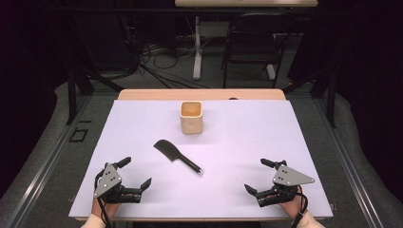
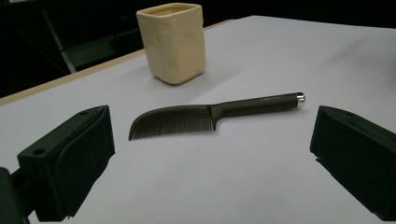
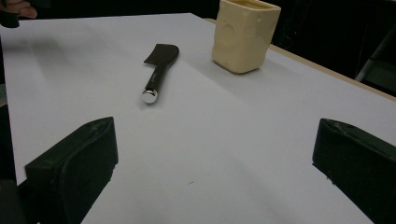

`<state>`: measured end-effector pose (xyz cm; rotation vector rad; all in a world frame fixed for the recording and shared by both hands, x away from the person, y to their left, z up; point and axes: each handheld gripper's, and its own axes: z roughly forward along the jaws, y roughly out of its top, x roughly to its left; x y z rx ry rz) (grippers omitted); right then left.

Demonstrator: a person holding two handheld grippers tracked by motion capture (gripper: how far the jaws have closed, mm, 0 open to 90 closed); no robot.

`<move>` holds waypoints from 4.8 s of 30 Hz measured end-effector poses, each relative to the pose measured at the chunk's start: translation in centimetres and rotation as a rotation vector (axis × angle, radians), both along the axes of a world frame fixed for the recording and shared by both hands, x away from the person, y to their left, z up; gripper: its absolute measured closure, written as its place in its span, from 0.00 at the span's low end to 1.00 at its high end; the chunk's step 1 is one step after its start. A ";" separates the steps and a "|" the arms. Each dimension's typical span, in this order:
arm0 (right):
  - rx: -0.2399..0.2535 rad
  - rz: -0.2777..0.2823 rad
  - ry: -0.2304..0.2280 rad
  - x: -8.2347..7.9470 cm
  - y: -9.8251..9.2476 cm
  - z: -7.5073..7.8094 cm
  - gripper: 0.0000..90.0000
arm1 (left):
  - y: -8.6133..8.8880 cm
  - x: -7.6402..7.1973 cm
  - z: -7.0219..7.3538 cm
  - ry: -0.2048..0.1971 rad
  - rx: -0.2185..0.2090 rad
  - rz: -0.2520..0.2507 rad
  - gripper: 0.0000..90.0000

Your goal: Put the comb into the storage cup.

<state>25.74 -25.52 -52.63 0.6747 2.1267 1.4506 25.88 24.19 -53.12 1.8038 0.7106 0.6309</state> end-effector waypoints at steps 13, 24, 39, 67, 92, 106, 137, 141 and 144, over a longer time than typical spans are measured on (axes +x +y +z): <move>-0.006 -0.006 -0.002 0.1 0.0 -0.1 0.00 | -1.5 0.9 0.3 0.047 0.000 0.000 0.00; -0.008 -0.003 0.002 0.1 0.0 -0.1 0.00 | -3.6 2.0 0.2 0.074 0.022 -0.036 0.00; -0.016 -0.002 0.010 0.1 0.0 -0.2 0.00 | -5.8 3.2 0.3 0.081 0.041 -0.064 0.00; -0.015 -0.003 0.014 0.1 0.0 -0.2 0.00 | -10.0 5.4 -0.2 0.104 0.064 -0.123 0.00; -0.021 0.000 0.019 0.1 0.0 -0.2 0.00 | -13.0 7.2 -0.6 0.167 0.084 -0.122 0.00; -0.021 -0.001 0.020 0.1 0.0 -0.2 0.00 | -14.6 7.8 -0.9 0.191 0.106 -0.139 0.16; -0.020 0.001 0.021 0.1 -0.1 -0.2 0.00 | -16.4 8.8 -3.2 0.374 0.176 -0.265 0.95; -0.021 0.002 0.020 0.1 -0.1 -0.2 0.00 | -16.3 8.7 -3.1 0.384 0.185 -0.267 0.96; -0.020 0.002 0.019 0.1 -0.1 -0.2 0.00 | -16.2 8.6 -3.1 0.397 0.186 -0.265 0.96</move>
